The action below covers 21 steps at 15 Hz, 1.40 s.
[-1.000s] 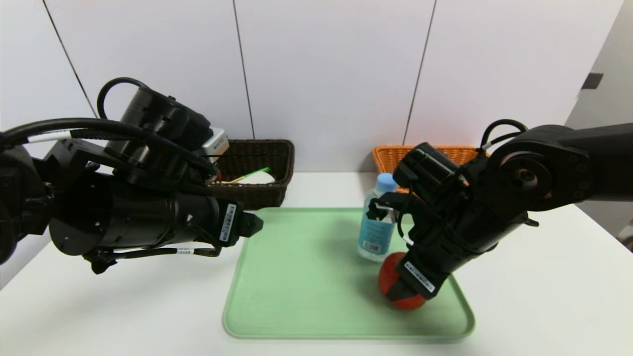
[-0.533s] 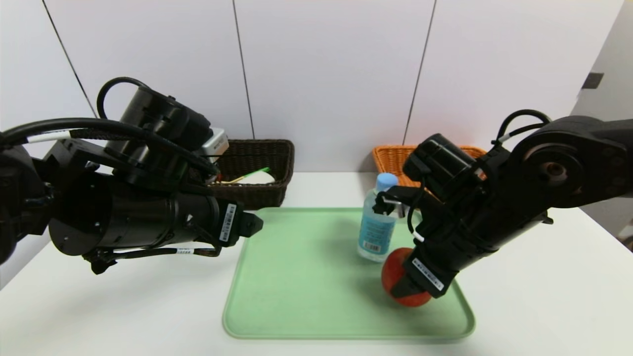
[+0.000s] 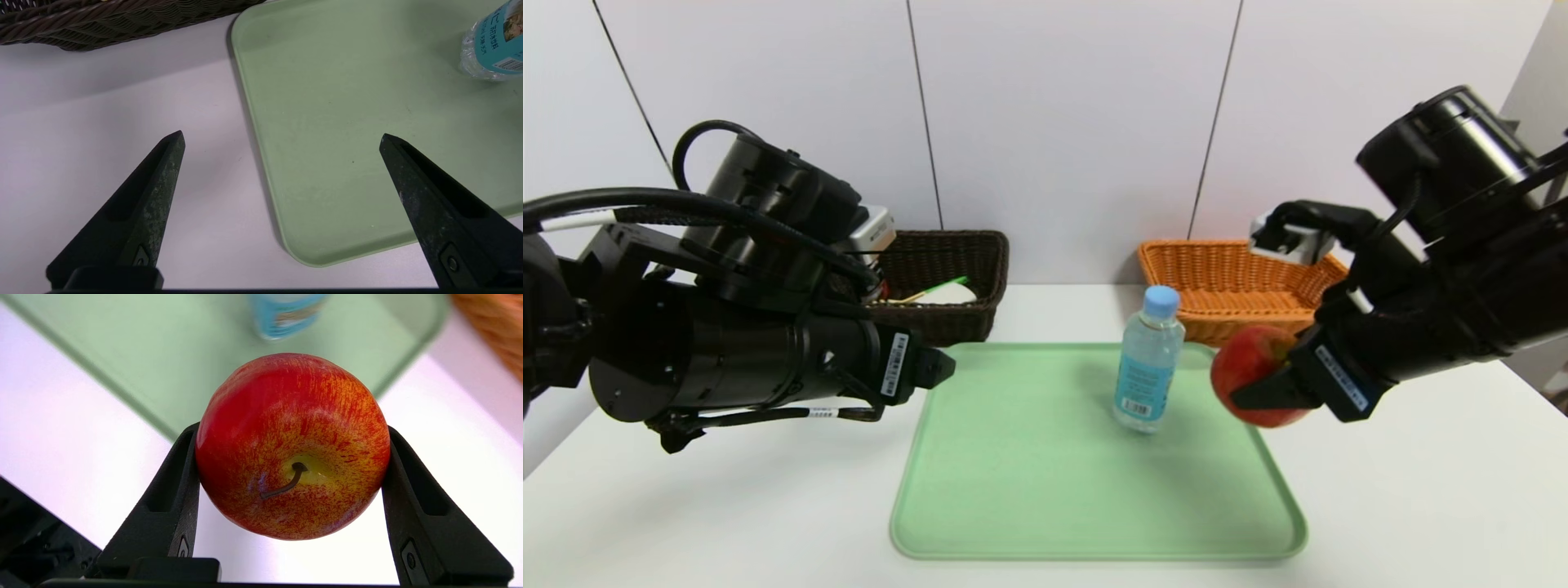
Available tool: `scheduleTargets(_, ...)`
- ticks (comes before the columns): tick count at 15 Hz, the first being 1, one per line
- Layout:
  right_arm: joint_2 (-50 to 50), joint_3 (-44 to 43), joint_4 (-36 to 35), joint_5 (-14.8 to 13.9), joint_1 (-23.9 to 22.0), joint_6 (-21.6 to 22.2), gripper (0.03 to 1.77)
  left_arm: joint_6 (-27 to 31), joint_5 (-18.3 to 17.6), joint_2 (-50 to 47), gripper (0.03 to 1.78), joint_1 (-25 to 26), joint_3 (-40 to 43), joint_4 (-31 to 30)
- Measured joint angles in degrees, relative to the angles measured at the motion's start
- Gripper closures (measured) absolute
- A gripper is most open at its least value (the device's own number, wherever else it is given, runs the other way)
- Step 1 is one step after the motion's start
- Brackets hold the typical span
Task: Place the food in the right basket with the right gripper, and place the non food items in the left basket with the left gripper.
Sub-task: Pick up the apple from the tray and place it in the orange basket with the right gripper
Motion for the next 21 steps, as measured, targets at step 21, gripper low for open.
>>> scheduleTargets(21,26.51,-18.41,-33.18,-2.32,-20.72,3.78,0.58,-0.24,-0.27,-0.46,0.12,-0.10,0.06,0.00)
